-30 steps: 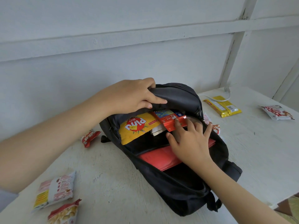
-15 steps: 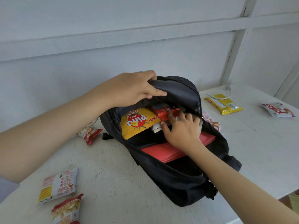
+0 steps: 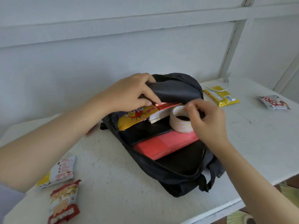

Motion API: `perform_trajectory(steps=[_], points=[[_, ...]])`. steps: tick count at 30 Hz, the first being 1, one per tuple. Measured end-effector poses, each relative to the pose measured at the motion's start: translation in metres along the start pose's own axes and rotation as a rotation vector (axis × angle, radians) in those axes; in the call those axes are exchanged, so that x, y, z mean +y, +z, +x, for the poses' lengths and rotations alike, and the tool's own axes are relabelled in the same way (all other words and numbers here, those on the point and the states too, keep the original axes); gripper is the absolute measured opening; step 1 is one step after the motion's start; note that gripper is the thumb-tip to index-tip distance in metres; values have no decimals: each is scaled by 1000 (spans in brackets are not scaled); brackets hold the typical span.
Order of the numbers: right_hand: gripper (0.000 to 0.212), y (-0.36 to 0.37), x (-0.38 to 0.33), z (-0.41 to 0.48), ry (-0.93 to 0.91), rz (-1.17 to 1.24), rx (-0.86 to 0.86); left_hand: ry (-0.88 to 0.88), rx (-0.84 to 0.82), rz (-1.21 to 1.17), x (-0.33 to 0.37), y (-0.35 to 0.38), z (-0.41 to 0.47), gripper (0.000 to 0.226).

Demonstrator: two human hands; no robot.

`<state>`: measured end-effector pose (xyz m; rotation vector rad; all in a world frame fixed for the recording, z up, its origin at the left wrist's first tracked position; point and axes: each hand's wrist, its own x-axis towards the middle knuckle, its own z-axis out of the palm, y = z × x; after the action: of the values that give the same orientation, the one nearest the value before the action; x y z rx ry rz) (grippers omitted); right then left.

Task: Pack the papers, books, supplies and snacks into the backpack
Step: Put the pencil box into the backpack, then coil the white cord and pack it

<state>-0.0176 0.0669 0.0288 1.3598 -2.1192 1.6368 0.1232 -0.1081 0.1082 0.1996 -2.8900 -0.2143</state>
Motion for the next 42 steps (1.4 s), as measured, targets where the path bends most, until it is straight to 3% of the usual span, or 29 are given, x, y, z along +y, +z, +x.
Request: perform_trajectory(steps=[3, 5, 7, 8, 9, 11, 12, 14, 17, 20, 24, 27, 31, 36, 42], points=[[21, -5, 1, 23, -37, -67, 173, -53, 43, -266, 10, 11, -13, 26], [32, -2, 7, 38, 3, -184, 116, -101, 375, -388, 14, 16, -24, 20], [49, 2, 15, 50, 93, -304, -18, -227, 729, -255, 13, 22, -34, 24], [53, 5, 17, 54, 146, -305, -76, -335, 813, -204, 12, 25, -39, 28], [52, 8, 18, 57, 195, -249, -107, -460, 813, -257, 13, 26, -42, 31], [43, 9, 18, 58, 288, -11, -95, -677, 713, -764, 23, 27, -43, 24], [43, 7, 17, 58, 321, 128, -69, -711, 671, -1063, 29, 27, -45, 19], [43, -1, 13, 54, 345, 356, -46, -649, 603, -1312, 39, 30, -54, 30], [40, -16, 15, 40, 300, 449, -66, -509, 415, -1220, 54, 42, -70, 42], [27, -27, 20, 17, 214, 387, -81, -382, 365, -865, 69, 66, -81, 16], [18, -33, 33, -18, 133, 150, -166, -252, 214, -470, 77, 102, -91, 35], [23, -29, 45, -37, 96, -147, -219, -262, 175, -411, 78, 119, -96, 33], [35, -26, 34, -29, 16, -249, -203, -246, 320, -500, 75, 118, -103, 26], [24, 4, -14, 11, -166, -278, -273, -415, 574, -399, 45, 85, -125, 23], [26, 98, -82, 42, -398, -332, -633, -790, 641, -216, -23, 45, -195, 28]])
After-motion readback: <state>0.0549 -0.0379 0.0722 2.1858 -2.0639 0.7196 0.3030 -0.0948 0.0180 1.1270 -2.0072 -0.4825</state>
